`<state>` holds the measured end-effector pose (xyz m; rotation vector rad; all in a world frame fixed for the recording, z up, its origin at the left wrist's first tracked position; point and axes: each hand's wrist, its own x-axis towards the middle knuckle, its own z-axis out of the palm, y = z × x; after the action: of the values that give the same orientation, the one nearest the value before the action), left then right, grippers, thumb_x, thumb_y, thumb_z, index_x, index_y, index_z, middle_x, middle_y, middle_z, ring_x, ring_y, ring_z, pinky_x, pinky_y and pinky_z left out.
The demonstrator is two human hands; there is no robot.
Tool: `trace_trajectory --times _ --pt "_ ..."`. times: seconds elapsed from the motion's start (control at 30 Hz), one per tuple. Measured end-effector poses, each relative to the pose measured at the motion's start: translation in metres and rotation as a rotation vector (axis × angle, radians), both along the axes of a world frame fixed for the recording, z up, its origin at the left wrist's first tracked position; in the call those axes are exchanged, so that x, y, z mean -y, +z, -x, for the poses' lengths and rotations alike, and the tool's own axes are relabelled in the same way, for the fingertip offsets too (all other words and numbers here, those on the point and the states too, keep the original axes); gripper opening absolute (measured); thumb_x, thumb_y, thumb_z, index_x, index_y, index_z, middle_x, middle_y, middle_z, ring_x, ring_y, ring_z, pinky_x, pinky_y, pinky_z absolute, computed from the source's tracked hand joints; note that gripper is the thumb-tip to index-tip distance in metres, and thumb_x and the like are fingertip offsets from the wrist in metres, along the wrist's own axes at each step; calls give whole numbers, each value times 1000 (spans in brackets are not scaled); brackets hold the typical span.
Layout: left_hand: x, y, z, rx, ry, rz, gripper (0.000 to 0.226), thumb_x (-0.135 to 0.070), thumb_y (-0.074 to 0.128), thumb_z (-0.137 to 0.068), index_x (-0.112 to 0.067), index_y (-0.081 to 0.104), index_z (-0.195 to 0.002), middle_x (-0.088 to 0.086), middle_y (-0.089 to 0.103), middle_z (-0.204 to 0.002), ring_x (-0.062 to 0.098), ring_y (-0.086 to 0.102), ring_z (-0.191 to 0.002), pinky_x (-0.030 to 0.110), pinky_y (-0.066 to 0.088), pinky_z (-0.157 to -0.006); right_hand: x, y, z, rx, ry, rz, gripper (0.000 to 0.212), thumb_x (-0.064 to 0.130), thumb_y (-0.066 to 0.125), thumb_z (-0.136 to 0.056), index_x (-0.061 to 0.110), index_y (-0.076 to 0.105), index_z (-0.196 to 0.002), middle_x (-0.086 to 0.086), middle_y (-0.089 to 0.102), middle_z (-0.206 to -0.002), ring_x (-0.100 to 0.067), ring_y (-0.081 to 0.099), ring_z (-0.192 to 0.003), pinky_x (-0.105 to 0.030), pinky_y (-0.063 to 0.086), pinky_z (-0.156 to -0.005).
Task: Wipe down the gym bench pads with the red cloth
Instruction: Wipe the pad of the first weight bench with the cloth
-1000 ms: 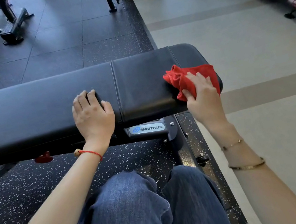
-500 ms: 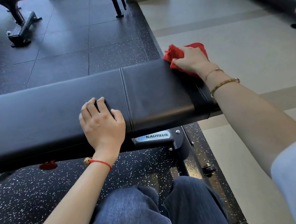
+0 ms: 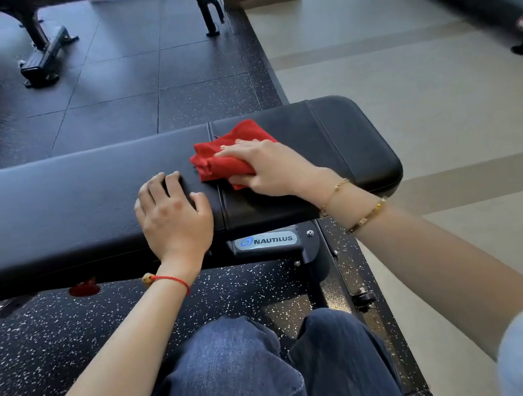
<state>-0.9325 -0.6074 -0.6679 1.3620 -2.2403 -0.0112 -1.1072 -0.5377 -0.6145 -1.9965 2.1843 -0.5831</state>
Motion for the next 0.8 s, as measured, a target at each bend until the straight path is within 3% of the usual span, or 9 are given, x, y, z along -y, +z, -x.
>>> trace_trajectory --times 0.17,0.27,0.43,0.57,0.67,0.8 --pt "-1 0 -1 -13 -6 -8 48 -31 39 -88 -8 54 -127 14 52 -132 35 43 -126 49 33 -108 -65 3 54 95 -346 82 49 39 68 -81 32 55 -127 -3 60 -127 -28 55 -117 -37 42 -99" --pt "-2 0 1 -10 -3 -13 49 -31 38 -88 -8 54 -128 14 51 -133 35 43 -126 49 32 -109 -96 -4 59 115 -485 155 44 40 68 -80 28 57 -121 -2 63 -121 -31 55 -113 -40 42 -95" --pt "-2 -1 0 -19 4 -3 48 -30 39 -88 -8 55 -127 15 52 -133 36 43 -126 50 33 -108 -133 -40 28 43 -447 363 43 27 65 -88 13 55 -127 -3 58 -132 -24 44 -132 -40 23 -117" --pt "-3 -1 0 -21 -8 -8 47 -29 41 -89 -6 54 -128 17 51 -135 37 43 -128 50 32 -109 -155 -79 0 18 -306 518 44 11 56 -89 10 47 -133 0 42 -148 -23 23 -145 -49 14 -119" --pt "-2 0 -1 -32 -20 -22 47 -28 42 -90 -6 53 -130 17 50 -137 36 41 -130 49 31 -111 -160 -89 13 -52 -248 491 42 25 41 -99 12 42 -138 0 35 -152 -25 19 -146 -50 11 -119" --pt "-2 -1 -2 -47 -22 -37 46 -27 44 -92 -7 53 -132 15 49 -139 33 40 -133 47 29 -113 -160 -97 15 -32 -416 518 53 17 44 -94 15 33 -146 -1 28 -155 -27 14 -147 -49 5 -120"
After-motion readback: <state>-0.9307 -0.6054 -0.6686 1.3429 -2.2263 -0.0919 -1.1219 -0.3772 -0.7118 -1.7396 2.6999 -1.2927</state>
